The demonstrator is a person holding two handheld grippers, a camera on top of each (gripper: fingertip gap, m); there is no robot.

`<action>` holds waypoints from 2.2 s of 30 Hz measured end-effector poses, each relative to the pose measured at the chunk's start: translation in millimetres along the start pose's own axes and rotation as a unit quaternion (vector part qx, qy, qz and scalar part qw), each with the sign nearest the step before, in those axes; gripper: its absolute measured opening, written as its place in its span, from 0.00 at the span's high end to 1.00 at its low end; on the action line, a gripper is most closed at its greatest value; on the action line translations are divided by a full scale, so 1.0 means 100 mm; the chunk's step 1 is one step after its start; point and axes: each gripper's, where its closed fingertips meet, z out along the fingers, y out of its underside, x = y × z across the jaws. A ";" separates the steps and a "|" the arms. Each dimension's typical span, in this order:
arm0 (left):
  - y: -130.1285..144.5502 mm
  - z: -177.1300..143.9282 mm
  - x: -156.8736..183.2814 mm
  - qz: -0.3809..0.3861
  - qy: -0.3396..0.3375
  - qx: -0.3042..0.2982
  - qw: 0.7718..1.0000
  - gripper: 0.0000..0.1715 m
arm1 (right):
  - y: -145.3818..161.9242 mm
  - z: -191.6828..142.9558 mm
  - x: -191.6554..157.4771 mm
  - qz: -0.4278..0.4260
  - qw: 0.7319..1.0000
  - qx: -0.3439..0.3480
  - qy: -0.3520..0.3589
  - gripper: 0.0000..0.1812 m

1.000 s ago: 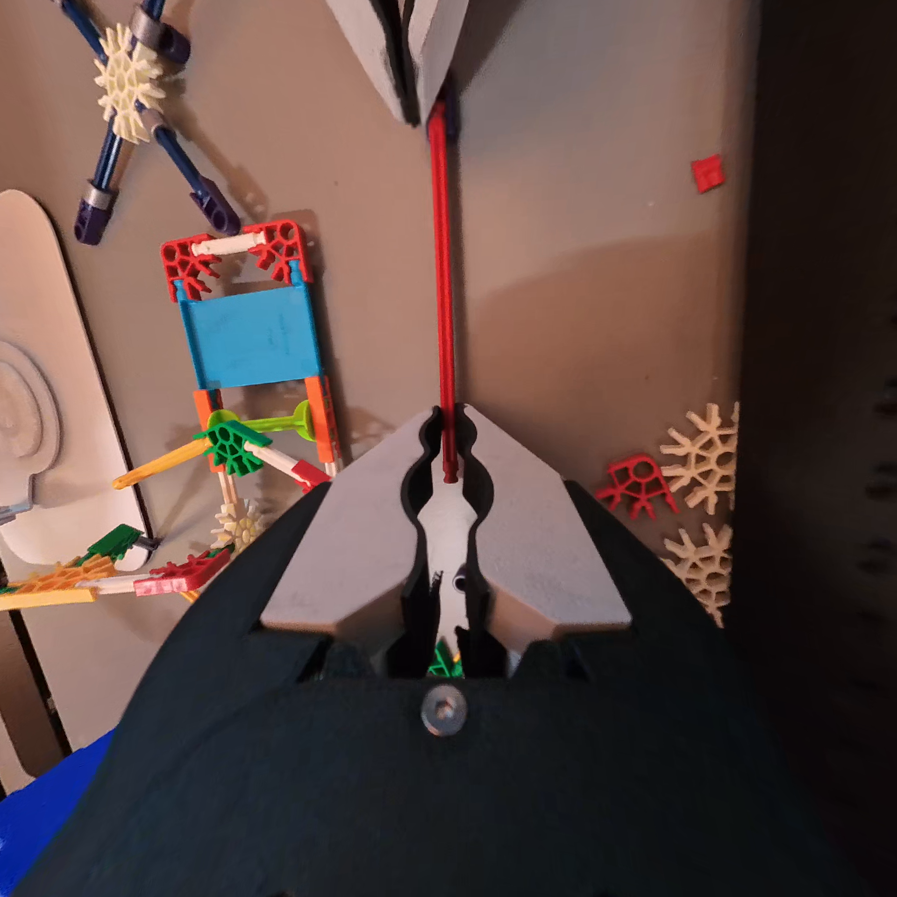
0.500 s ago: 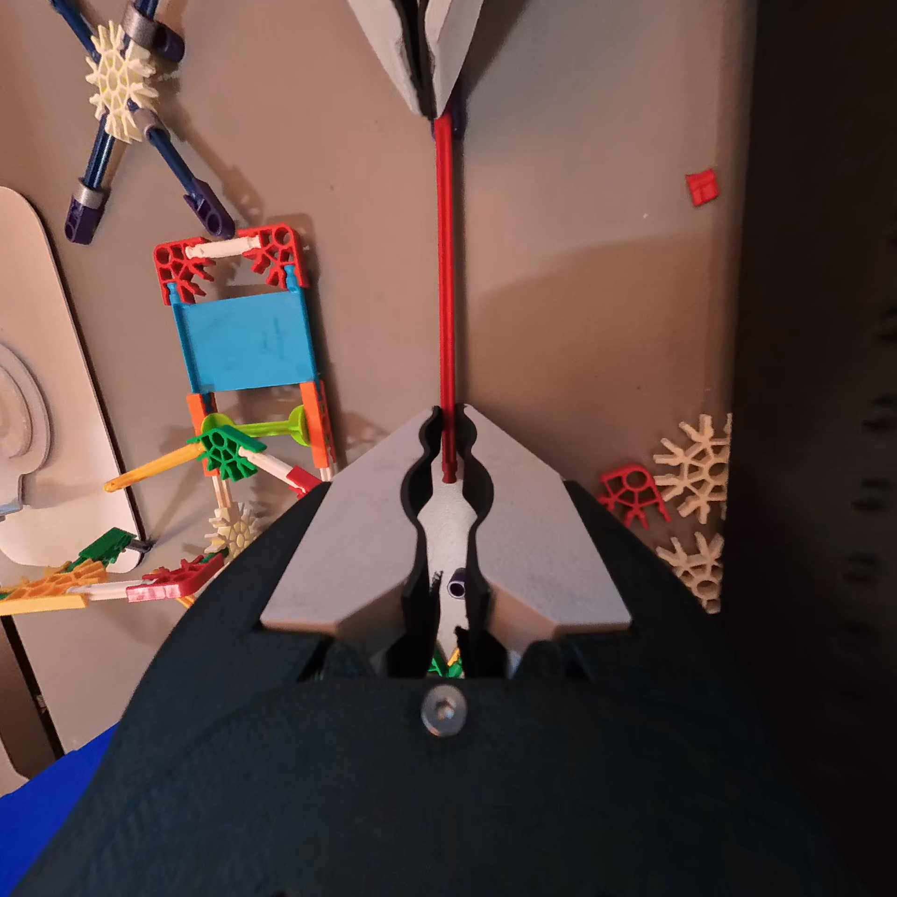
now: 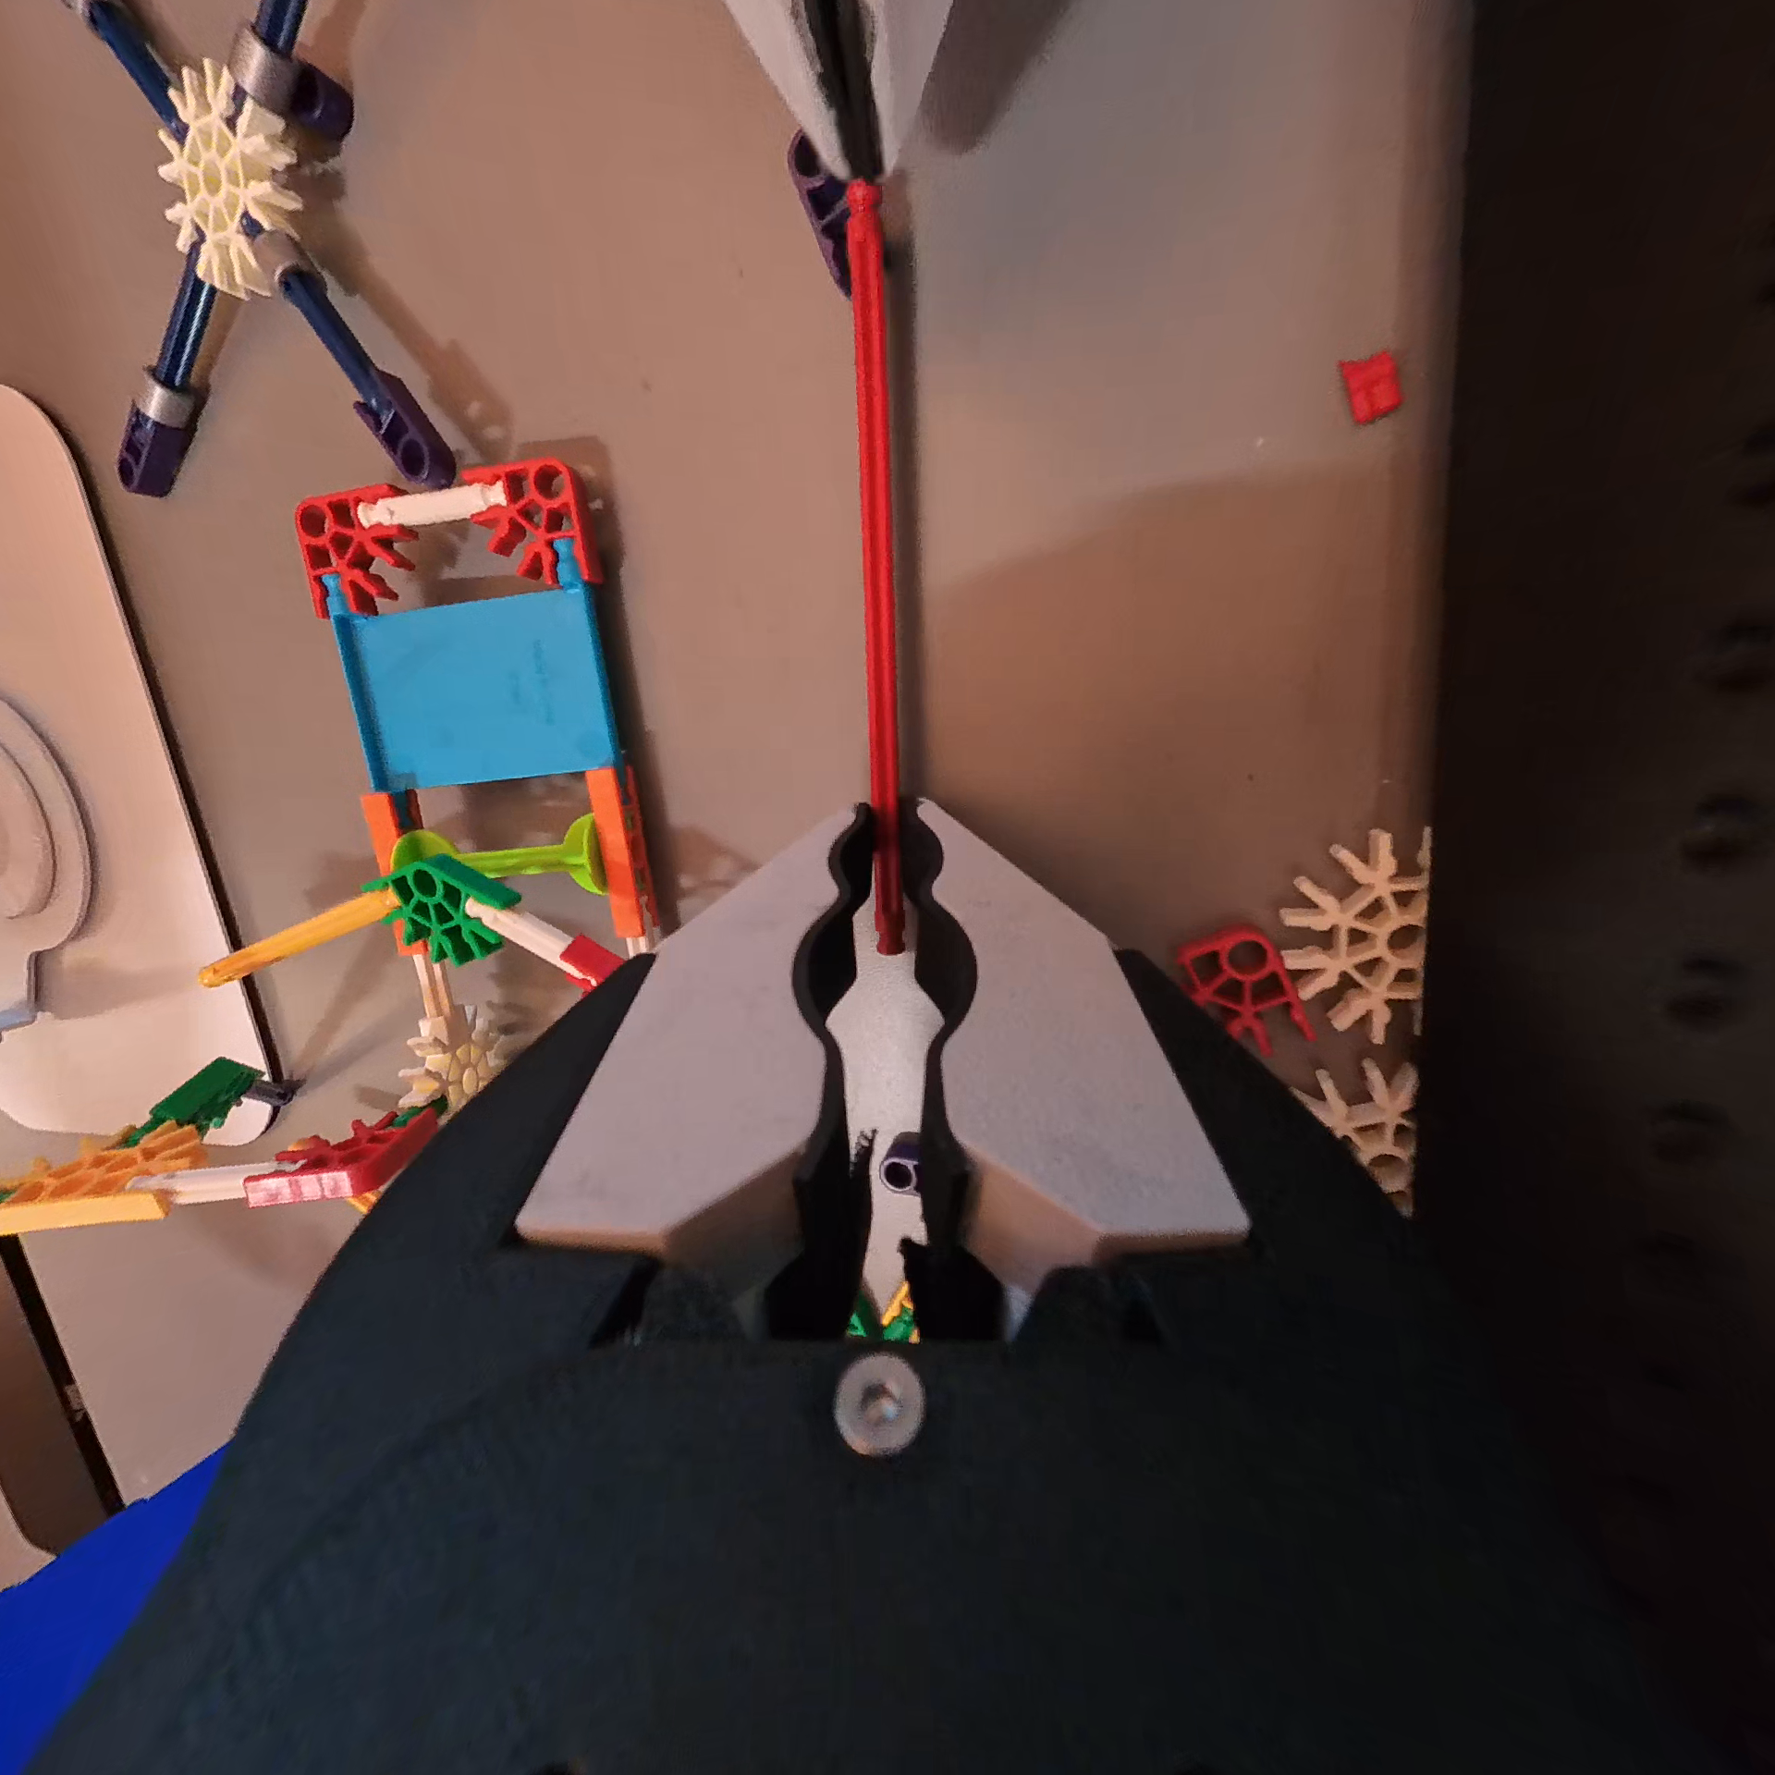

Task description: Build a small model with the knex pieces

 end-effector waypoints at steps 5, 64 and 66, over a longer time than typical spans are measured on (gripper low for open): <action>0.00 0.00 0.00 -0.002 0.000 -0.003 1.000 0.99 | 0.06 0.06 0.07 -0.014 1.000 -0.023 0.005 0.94; -0.01 0.01 0.00 -0.008 0.021 -0.036 0.999 0.99 | 0.15 0.15 0.07 0.002 0.987 -0.143 -0.079 1.00; 0.00 0.01 0.00 -0.008 0.020 -0.038 0.999 0.99 | 0.15 0.16 0.07 0.005 0.985 -0.151 -0.085 1.00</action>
